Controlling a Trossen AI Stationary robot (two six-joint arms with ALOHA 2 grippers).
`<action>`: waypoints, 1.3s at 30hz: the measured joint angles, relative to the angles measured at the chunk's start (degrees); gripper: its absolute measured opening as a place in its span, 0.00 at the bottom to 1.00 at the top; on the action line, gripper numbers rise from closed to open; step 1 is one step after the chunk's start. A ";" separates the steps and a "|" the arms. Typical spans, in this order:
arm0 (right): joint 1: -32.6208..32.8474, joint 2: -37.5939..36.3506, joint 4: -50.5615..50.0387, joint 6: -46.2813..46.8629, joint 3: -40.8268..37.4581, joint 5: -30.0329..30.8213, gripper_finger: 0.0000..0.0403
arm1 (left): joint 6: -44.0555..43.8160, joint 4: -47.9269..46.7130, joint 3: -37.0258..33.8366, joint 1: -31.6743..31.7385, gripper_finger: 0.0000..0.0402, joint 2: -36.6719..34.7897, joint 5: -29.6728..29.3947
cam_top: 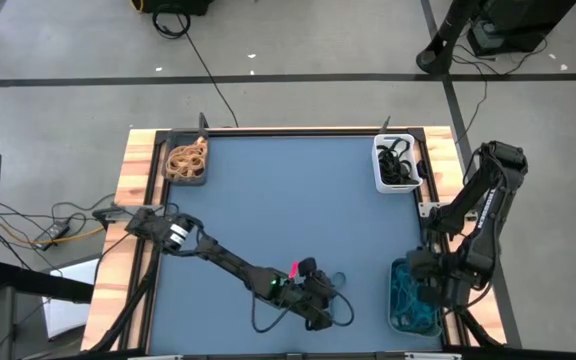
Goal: Sort rubber bands into baskets
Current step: Put the blue rubber band into the blue bin
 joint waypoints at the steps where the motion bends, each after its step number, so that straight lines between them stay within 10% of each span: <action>1: 0.06 -0.48 -0.89 0.65 0.00 0.82 0.31 | -0.21 0.50 0.00 0.30 0.28 0.88 -0.07; 19: 0.11 -2.27 0.94 1.64 0.00 3.59 0.25 | -9.28 -9.42 0.13 3.80 0.26 2.79 -1.37; 30: 0.11 -2.27 4.02 0.53 0.00 5.19 0.24 | -8.62 -8.04 0.07 3.82 0.03 2.84 1.96; 39: -0.16 -0.86 24.89 -17.43 -1.86 26.36 0.25 | -5.51 -7.24 0.76 3.75 0.01 3.01 2.89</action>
